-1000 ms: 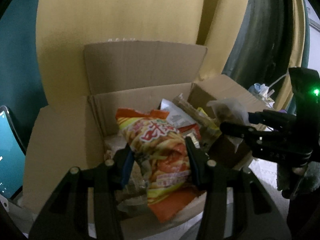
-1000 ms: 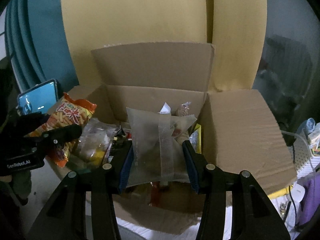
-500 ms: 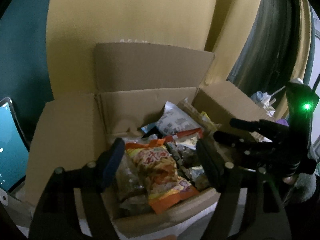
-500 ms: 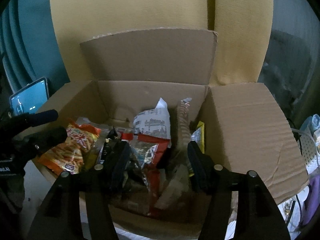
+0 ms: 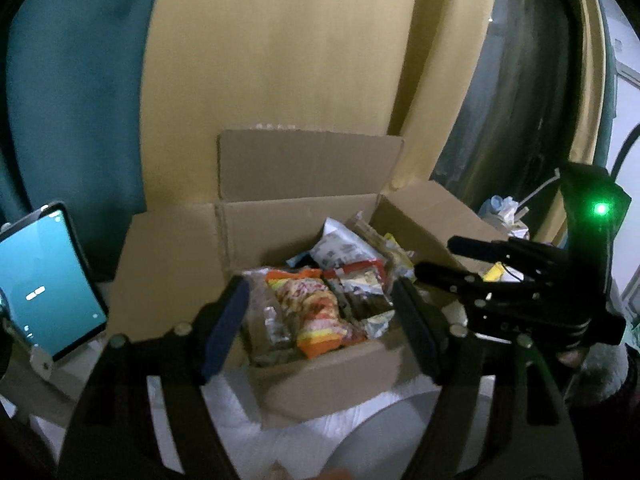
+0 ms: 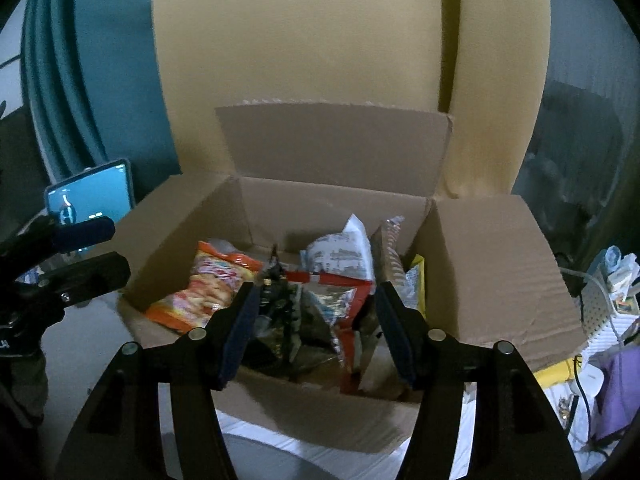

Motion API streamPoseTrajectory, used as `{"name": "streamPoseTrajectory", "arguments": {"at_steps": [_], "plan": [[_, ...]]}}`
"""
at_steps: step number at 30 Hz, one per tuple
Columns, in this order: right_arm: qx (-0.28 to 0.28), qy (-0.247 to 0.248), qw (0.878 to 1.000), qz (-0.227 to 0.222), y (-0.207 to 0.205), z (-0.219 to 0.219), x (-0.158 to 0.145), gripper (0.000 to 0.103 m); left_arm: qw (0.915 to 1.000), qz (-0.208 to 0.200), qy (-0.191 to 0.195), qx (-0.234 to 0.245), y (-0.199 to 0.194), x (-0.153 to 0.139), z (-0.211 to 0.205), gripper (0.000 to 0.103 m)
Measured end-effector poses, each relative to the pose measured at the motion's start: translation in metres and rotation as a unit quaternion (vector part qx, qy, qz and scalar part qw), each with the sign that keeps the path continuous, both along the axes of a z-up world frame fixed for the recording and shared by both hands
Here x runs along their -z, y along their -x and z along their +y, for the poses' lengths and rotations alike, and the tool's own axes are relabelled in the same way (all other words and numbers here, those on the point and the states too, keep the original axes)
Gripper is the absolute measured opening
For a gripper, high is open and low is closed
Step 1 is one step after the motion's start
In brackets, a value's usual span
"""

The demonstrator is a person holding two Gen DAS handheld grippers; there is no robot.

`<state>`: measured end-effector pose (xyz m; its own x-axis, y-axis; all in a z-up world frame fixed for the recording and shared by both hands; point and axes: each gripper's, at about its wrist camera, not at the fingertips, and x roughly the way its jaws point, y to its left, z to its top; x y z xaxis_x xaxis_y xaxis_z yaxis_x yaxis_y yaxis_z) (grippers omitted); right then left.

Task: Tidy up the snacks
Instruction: 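Withdraw both tools from the box toward the remaining pastry pack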

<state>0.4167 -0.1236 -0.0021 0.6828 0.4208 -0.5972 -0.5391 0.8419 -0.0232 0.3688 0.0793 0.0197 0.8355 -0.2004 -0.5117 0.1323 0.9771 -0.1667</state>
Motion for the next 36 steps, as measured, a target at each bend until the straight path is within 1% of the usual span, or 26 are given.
{"name": "streamPoseTrajectory", "arguments": {"at_steps": [8, 16, 20, 25, 29, 36], "plan": [[-0.014, 0.002, 1.000, -0.014, 0.031, 0.012, -0.012, 0.063, 0.9998, -0.021, 0.002, -0.006, 0.042, -0.014, 0.007, 0.075], [-0.029, 0.006, 0.999, -0.023, 0.059, 0.029, -0.018, 0.063, 0.9994, -0.027, 0.010, -0.019, 0.075, -0.014, 0.023, 0.075], [-0.037, 0.011, 0.999, -0.024, 0.073, 0.041, -0.017, 0.063, 0.9992, -0.021, 0.020, -0.028, 0.091, -0.004, 0.036, 0.075], [-0.049, 0.021, 0.998, -0.016, 0.088, 0.057, -0.005, 0.063, 0.9988, -0.007, 0.027, -0.040, 0.108, 0.013, 0.048, 0.076], [-0.058, 0.026, 0.998, -0.007, 0.101, 0.069, 0.007, 0.063, 0.9980, 0.009, 0.034, -0.052, 0.123, 0.031, 0.060, 0.076], [-0.070, 0.040, 0.997, 0.017, 0.118, 0.089, 0.038, 0.063, 0.9961, 0.034, 0.043, -0.069, 0.144, 0.063, 0.076, 0.076]]}}
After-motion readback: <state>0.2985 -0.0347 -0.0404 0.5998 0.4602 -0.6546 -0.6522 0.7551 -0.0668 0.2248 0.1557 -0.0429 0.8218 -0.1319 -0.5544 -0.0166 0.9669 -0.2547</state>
